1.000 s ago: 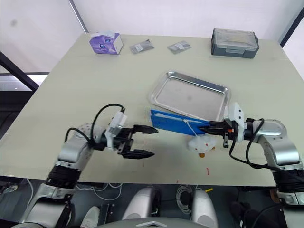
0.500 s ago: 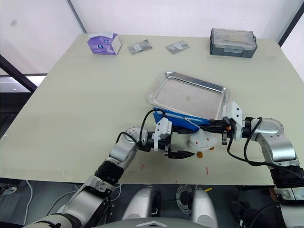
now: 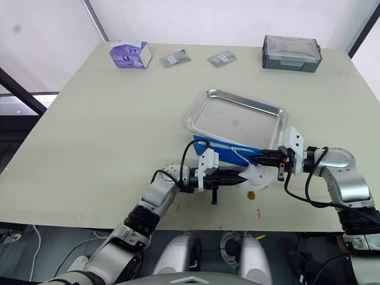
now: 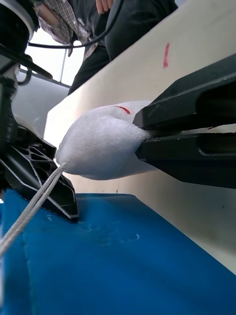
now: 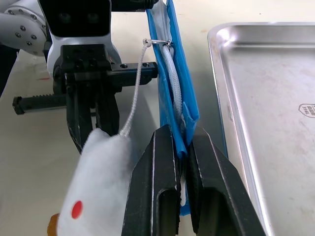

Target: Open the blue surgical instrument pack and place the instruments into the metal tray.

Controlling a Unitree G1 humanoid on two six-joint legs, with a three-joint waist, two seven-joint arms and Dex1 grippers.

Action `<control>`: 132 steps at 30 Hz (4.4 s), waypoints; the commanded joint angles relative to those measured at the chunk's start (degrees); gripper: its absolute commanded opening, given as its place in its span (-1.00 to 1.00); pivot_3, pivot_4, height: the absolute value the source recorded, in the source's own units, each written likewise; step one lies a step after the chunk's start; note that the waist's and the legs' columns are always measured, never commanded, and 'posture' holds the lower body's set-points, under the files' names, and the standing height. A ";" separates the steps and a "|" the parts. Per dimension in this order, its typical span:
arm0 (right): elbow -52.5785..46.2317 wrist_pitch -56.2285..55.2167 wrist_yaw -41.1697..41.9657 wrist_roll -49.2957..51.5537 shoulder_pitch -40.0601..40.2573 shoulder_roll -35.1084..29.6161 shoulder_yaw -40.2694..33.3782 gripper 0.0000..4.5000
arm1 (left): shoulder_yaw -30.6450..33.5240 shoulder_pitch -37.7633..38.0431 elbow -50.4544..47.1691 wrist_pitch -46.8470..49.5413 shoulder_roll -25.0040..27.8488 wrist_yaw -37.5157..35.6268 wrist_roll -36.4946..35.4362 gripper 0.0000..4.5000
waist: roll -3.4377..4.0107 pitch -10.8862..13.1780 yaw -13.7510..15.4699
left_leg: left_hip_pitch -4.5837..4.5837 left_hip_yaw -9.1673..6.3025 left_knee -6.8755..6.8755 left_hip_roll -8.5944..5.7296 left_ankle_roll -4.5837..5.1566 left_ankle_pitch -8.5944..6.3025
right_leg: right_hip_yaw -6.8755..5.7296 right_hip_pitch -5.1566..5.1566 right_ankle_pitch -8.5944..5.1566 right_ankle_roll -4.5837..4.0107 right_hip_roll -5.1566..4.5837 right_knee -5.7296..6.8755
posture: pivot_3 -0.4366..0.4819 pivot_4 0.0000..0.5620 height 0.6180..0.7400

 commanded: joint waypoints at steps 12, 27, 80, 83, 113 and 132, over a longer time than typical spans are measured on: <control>-0.25 -2.40 1.89 1.50 -0.76 -0.22 -1.81 -1.00 | 12.54 0.06 -11.99 10.80 27.64 -13.44 -9.34 -0.99 | -0.02 0.06 0.01 | 0.03 0.00 -0.04 0.02 -0.01 0.00 | -0.01 -0.01 -0.01 -0.01 0.02 -0.01 | -0.05 -0.47 0.79; -0.02 -3.42 3.16 1.68 -0.14 -0.15 -2.11 -1.00 | 16.14 -4.83 3.22 5.60 34.35 -14.70 -4.91 -0.99 | -0.02 0.07 0.05 | 0.00 0.10 -0.03 0.01 0.00 0.00 | -0.02 -0.01 -0.01 0.00 0.02 -0.02 | -0.05 -0.47 0.79; -13.30 8.82 -5.55 12.88 0.21 0.19 -6.58 -1.00 | 12.01 -4.09 18.36 -1.91 23.89 -10.26 4.26 -0.99 | 0.77 -0.52 1.44 | 0.12 -0.14 0.02 -0.42 0.18 -0.11 | -0.01 0.41 -0.12 0.23 -0.25 -0.17 | -0.05 -0.47 0.79; -12.39 6.31 -4.20 10.04 1.18 0.05 -4.79 -1.00 | 12.46 -4.60 17.81 -1.53 24.75 -10.44 4.09 -0.99 | 0.77 -0.51 1.25 | 0.13 -0.14 0.02 -0.42 0.18 -0.10 | 0.00 0.40 -0.12 0.23 -0.25 -0.16 | -0.05 -0.47 0.79; -7.02 -2.21 -1.96 5.10 4.60 2.22 -1.98 -1.00 | 7.88 -15.43 7.31 5.70 44.09 -23.40 8.60 -0.99 | 0.35 -0.20 0.07 | 0.05 -0.13 -0.01 -0.27 0.13 -0.08 | 0.01 0.29 -0.14 0.22 -0.11 -0.15 | -0.05 -0.47 0.79; -7.98 -1.09 -4.11 6.45 3.72 5.44 -1.52 -1.00 | 6.54 -13.70 11.18 3.06 44.19 -21.62 12.46 0.93 | 0.34 -0.20 0.09 | 0.04 -0.10 0.00 -0.27 0.13 -0.08 | 0.02 0.26 -0.14 0.22 -0.12 -0.11 | -0.05 -0.47 0.79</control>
